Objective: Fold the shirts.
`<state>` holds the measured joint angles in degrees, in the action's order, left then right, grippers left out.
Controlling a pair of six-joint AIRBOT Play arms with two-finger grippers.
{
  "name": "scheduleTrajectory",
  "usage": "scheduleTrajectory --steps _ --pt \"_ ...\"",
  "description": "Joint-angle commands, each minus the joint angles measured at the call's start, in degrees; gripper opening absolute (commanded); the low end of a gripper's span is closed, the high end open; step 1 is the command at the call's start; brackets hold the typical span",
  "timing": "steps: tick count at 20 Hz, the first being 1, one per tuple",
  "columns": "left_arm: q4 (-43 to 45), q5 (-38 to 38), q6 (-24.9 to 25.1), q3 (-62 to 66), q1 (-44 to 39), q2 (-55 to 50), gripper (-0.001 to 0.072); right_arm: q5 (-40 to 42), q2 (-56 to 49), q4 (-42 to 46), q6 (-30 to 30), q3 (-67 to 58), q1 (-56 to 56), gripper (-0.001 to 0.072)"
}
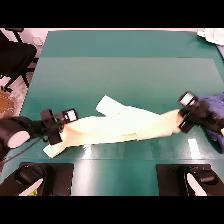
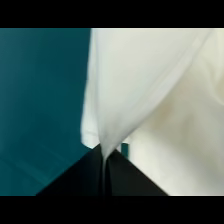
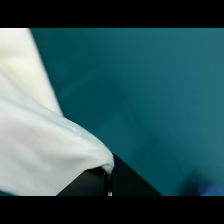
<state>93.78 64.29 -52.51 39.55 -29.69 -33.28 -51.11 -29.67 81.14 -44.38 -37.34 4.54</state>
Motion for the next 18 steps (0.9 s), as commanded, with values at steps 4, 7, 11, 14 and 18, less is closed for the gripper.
scheduleTrajectory --steps 4,7,11,14,18 --pt "13.75 -4.72 -2.86 24.72 -0.02 0.07 0.0021 11.21 0.02 -0.11 -7.63 -18.67 -2.36 0.0021" --pt "18.60 -5.35 -3.02 35.47 -0.02 0.07 0.0021 11.04 0.02 -0.37 -12.48 -25.90 -7.61 0.0021" --pt "18.53 -4.50 -6.05 48.19 -0.02 0.07 0.0021 6.82 0.04 -0.70 -17.44 -37.00 -13.16 0.0021" --pt "16.37 0.70 -7.43 56.50 -0.02 0.07 0.0021 -0.50 0.98 -0.76 -17.81 -44.76 -13.27 0.0020" --pt "2.38 11.26 -4.70 62.84 -0.02 0.07 0.0021 -4.90 6.58 -5.57 -17.79 -48.76 -13.18 0.0021"
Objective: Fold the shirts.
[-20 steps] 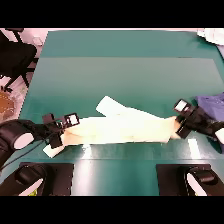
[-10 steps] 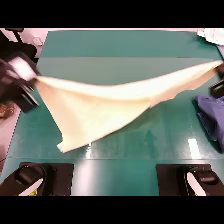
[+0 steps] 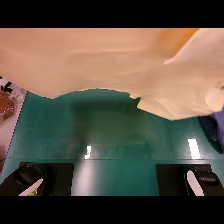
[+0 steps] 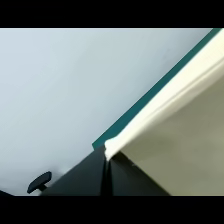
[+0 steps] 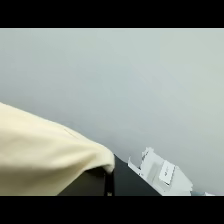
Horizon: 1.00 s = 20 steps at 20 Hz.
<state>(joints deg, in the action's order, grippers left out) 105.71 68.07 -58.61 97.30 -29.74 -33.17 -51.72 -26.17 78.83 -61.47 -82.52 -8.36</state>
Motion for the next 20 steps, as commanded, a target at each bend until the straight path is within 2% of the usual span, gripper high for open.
scheduleTrajectory --steps 1,3,7,9,11,13,17,20 --pt "-13.00 9.09 2.05 5.68 0.02 -0.04 0.0020 -4.28 4.98 -4.66 -0.70 -3.52 -0.28 0.0020" --pt "-16.15 10.03 1.92 5.79 0.02 -0.04 0.0017 -4.31 8.09 -6.32 -0.68 -3.54 -0.28 0.0020" --pt "-16.22 9.94 1.53 5.79 0.02 -0.04 0.0016 -4.90 9.94 -7.45 -0.68 -3.52 -0.28 0.0020" --pt "-15.76 10.32 0.76 5.77 0.02 -0.42 0.0017 -8.79 7.76 -9.16 -0.70 -3.56 -0.28 0.0020" --pt "-12.98 13.86 -1.36 5.60 0.02 -2.10 0.0018 -14.29 3.26 -12.74 -0.68 -3.54 -0.28 0.0020" --pt "-10.71 16.70 -1.40 3.72 0.02 -4.96 0.0019 -16.83 -1.81 -16.31 -0.68 -3.50 -0.28 0.0020" --pt "-7.67 9.29 -1.42 -8.33 0.02 -10.19 0.0020 -18.73 -13.46 -17.88 -0.68 -3.43 0.09 0.0020" --pt "-1.62 -2.82 -2.29 -18.93 0.17 -14.12 0.0020 -19.87 -23.32 -17.81 -0.57 -3.43 2.89 0.0020"
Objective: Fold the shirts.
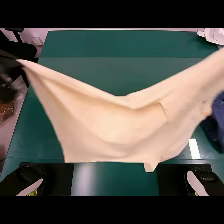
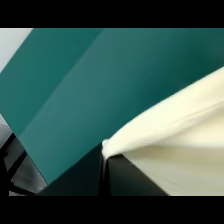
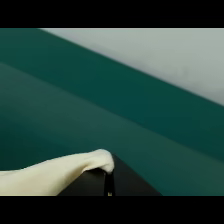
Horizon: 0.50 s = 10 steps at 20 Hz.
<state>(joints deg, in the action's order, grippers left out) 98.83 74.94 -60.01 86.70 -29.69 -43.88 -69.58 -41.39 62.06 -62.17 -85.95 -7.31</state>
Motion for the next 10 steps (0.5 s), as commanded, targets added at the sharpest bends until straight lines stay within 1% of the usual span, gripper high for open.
scheduleTrajectory --steps 1,3,5,8,10 --pt "6.69 -14.38 -1.75 -11.39 0.61 -4.66 0.0020 -1.90 -11.52 -0.83 0.26 0.00 3.19 0.0021" --pt "8.26 -22.27 -3.63 -15.78 2.51 -7.19 0.0020 -1.27 -18.62 -0.09 0.26 0.00 4.94 0.0020" --pt "9.14 -26.60 -6.25 -17.29 5.75 -11.21 0.0021 0.31 -25.09 1.09 0.26 0.00 5.49 0.0020" --pt "8.90 -32.11 -6.19 -17.29 10.14 -17.35 0.0022 4.28 -33.35 0.87 0.24 0.00 5.44 0.0021" --pt "8.74 -36.61 -6.14 -17.29 11.47 -20.83 0.0021 7.65 -38.34 0.94 0.26 0.00 5.44 0.0021"
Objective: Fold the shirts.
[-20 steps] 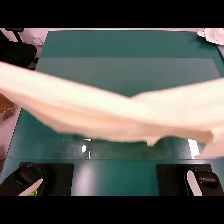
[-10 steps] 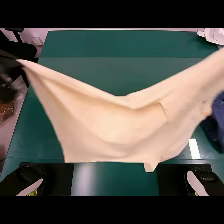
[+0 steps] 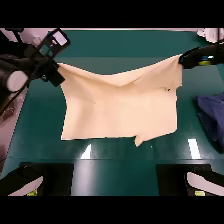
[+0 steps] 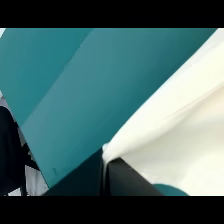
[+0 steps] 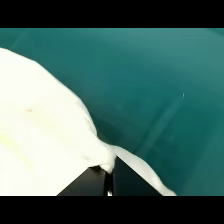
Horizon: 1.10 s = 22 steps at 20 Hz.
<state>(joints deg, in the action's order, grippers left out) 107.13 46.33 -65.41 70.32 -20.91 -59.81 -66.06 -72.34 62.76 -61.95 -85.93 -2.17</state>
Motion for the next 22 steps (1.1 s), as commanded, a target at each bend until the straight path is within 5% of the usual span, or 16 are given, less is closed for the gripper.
scheduleTrajectory --steps 1,9,16,17,18,19,21,22 --pt "0.44 -10.14 -0.79 -0.92 3.10 -6.60 0.0022 5.77 -9.49 0.31 0.07 -0.04 0.11 0.0020" --pt "1.03 -23.71 -0.13 -0.92 4.22 -21.92 0.0023 19.76 -21.73 0.39 0.22 -0.04 -1.60 0.0021" --pt "0.28 -26.60 -0.55 -0.92 10.95 -25.11 0.0023 28.55 -24.39 0.22 1.57 -0.04 -1.60 0.0034" --pt "-0.35 -26.82 -0.74 -0.92 11.08 -25.11 0.0024 28.59 -24.39 0.17 1.57 -0.07 -1.60 0.0159" --pt "-0.50 -26.77 -0.61 -0.92 11.06 -25.11 0.0024 28.59 -24.39 0.20 1.55 -0.07 -1.60 0.0536" --pt "-1.01 -26.73 -0.63 -0.83 11.06 -25.11 0.0034 28.46 -24.39 0.17 1.53 -0.07 -1.60 0.0679" --pt "-2.32 -25.68 -1.64 -0.17 11.10 -25.09 0.0676 26.27 -24.33 0.44 1.51 -1.07 -1.77 0.0679" --pt "-2.45 -24.06 -2.34 0.20 11.45 -24.79 0.0681 24.63 -24.22 0.42 0.81 -1.95 -2.38 0.0678"
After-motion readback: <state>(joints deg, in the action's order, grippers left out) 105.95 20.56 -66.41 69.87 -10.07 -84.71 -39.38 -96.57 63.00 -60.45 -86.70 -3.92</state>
